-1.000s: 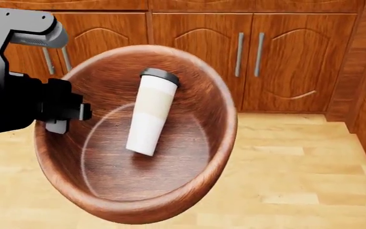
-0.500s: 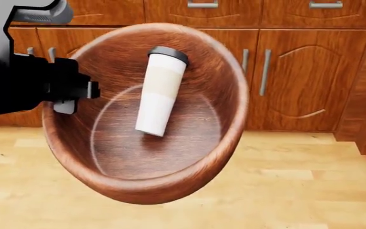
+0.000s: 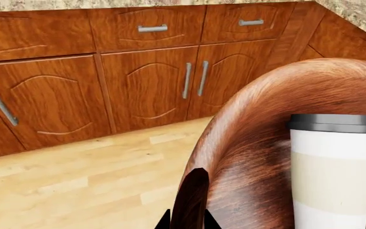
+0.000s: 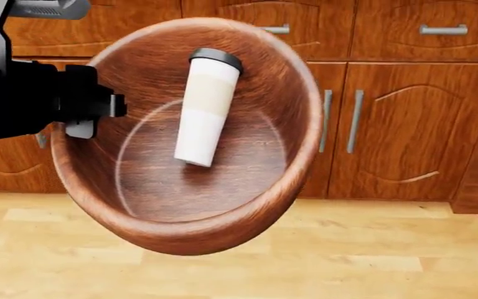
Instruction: Place the cup inside the bowl on the dining table and move the bowl to any counter.
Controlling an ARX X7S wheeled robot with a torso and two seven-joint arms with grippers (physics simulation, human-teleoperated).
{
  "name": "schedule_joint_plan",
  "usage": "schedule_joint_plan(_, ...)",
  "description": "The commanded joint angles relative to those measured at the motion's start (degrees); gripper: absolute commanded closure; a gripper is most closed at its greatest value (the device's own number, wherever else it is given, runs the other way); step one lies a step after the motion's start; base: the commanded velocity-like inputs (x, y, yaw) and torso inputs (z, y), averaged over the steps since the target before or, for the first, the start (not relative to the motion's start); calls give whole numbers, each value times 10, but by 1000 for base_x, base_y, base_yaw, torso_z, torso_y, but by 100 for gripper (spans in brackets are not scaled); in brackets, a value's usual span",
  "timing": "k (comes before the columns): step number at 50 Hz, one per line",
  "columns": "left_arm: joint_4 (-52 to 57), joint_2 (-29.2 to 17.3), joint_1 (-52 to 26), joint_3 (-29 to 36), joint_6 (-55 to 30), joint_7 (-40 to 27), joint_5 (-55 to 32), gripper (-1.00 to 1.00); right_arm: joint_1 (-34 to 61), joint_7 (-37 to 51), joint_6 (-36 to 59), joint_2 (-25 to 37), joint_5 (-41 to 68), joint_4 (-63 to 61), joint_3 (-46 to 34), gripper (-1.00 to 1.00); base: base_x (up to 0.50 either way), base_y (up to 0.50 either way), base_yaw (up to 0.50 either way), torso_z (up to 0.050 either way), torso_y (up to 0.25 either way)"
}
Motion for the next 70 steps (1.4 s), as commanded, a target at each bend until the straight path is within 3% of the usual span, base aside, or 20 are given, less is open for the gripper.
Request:
schedule_joint_plan(1,-12,2,-9,-1,9,14,12,100,-13,-4,13,-6,0,-10,22,-100,500,23,0,0,0)
schedule_joint_plan(21,-5,1,3,1,17,8,12,100,-19,-4,18,-1,10,-12,37,-100,500,24,0,0,2)
schedule_joint_plan(55,-15,4,-4,5,23,23,20,100,7,-2,-14,9,-3,-4,-20,-100,500,24,0,0,2)
schedule_joint_plan(70,-24,7,-7,1,29,20,12,100,-8,-6,-4,1,6,-10,2,-100,500,23,0,0,2)
